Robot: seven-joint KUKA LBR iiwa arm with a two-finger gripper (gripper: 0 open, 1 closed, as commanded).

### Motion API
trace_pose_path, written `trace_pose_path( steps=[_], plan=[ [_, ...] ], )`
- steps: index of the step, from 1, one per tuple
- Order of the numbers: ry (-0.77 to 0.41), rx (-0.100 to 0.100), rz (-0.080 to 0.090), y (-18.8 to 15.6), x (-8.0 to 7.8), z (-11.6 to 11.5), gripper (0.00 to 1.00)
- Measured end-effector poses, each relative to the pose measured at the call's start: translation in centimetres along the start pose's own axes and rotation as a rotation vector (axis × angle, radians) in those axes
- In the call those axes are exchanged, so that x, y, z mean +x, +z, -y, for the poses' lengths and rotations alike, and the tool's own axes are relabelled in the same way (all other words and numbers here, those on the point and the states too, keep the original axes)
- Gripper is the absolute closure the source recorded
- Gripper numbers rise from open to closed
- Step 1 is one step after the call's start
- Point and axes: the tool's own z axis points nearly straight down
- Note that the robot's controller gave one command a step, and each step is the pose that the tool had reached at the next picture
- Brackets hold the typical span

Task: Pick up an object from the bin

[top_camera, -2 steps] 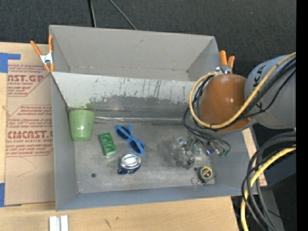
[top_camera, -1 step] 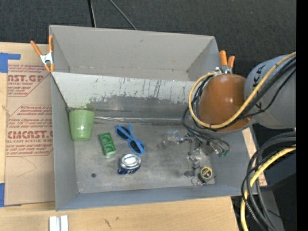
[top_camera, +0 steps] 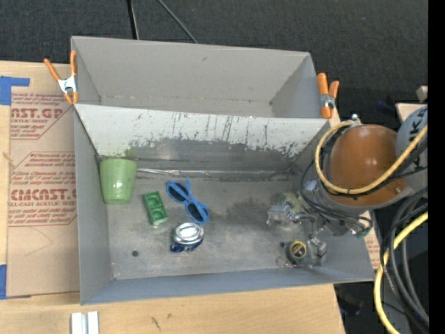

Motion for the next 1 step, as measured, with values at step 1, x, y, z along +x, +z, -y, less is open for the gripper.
trace_pose_path(
  steps=[1],
  plan=[
    [-0.381,0.000,0.006,2.22,1.39,0.07,0.00]
  ],
)
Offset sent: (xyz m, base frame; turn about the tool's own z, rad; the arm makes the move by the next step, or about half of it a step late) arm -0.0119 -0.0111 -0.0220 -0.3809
